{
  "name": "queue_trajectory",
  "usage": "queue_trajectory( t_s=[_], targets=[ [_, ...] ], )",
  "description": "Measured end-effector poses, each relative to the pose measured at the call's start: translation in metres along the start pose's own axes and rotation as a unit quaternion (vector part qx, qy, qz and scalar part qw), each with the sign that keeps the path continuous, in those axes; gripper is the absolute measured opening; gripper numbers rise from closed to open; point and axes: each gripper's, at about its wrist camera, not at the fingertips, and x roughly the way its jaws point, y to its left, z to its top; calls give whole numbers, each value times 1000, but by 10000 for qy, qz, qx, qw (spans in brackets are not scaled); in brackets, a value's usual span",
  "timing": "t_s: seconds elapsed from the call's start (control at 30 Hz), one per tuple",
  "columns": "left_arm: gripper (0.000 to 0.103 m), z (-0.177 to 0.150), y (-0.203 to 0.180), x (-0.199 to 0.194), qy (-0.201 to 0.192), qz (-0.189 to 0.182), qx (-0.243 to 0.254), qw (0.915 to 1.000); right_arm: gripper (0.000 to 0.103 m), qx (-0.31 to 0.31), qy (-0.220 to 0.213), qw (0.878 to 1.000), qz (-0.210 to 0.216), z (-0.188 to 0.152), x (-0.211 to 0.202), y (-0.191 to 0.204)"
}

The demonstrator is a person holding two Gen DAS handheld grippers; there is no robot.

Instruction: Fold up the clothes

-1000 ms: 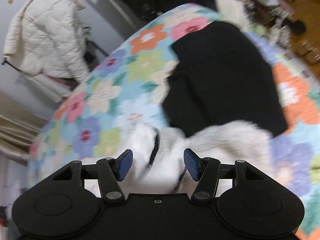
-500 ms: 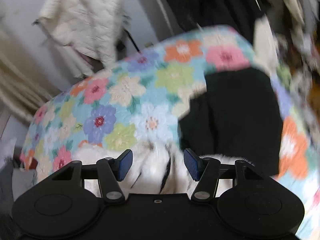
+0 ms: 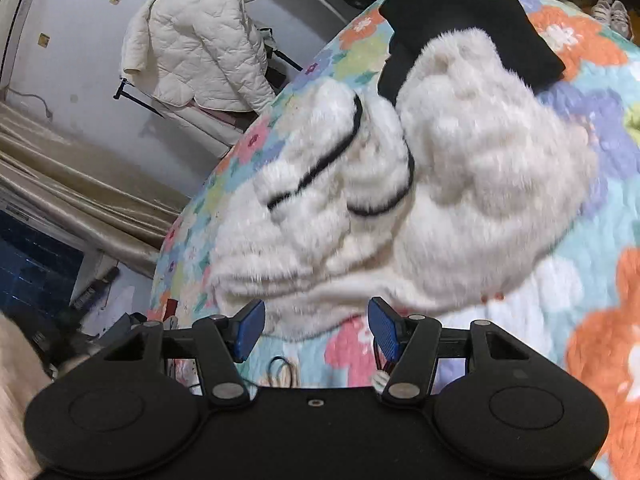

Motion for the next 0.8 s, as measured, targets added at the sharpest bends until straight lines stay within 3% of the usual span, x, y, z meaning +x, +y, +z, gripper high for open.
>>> queue_trajectory(
  t_s=[0.07, 0.13, 0.2, 0.23, 0.33, 0.43, 0.53, 0.6, 0.7, 0.8],
  targets=[
    [67, 7, 6, 9, 462, -46, 155, 9988, 69, -534, -75, 9980, -334, -6, 11, 11],
    [68, -4, 3, 27, 1024, -585, 30, 9930, 76, -1074, -359, 9904, -792, -9, 32, 22],
    [69, -25, -7, 47, 1462, -1124, -187, 9827, 75, -1324, -923, 9831, -864, -14, 47, 25],
    [69, -37, -14, 57, 1638, -1351, -304, 9767, 76, -1267, -1089, 9825, -826, -14, 56, 24],
    [69, -67, -39, 80, 1857, -1595, -484, 9684, 75, -582, -981, 9907, -740, -5, 86, 18],
    [69, -78, -57, 80, 1717, -1544, -183, 9728, 76, -371, -1326, 9866, -879, -6, 86, 23],
    [70, -79, -72, 78, 1470, -1443, 216, 9783, 78, -580, -1850, 9731, -1240, -12, 78, 31],
    [70, -81, -73, 74, 1410, -1409, 309, 9794, 85, -566, -1863, 9691, -1512, -13, 83, 31],
    [70, -82, -71, 71, 1385, -1404, 224, 9801, 86, -351, -1887, 9657, -1750, -17, 94, 24],
    [70, -82, -69, 68, 1108, -1149, 164, 9870, 89, -174, -2072, 9641, -1650, -12, 108, 23]
  ],
)
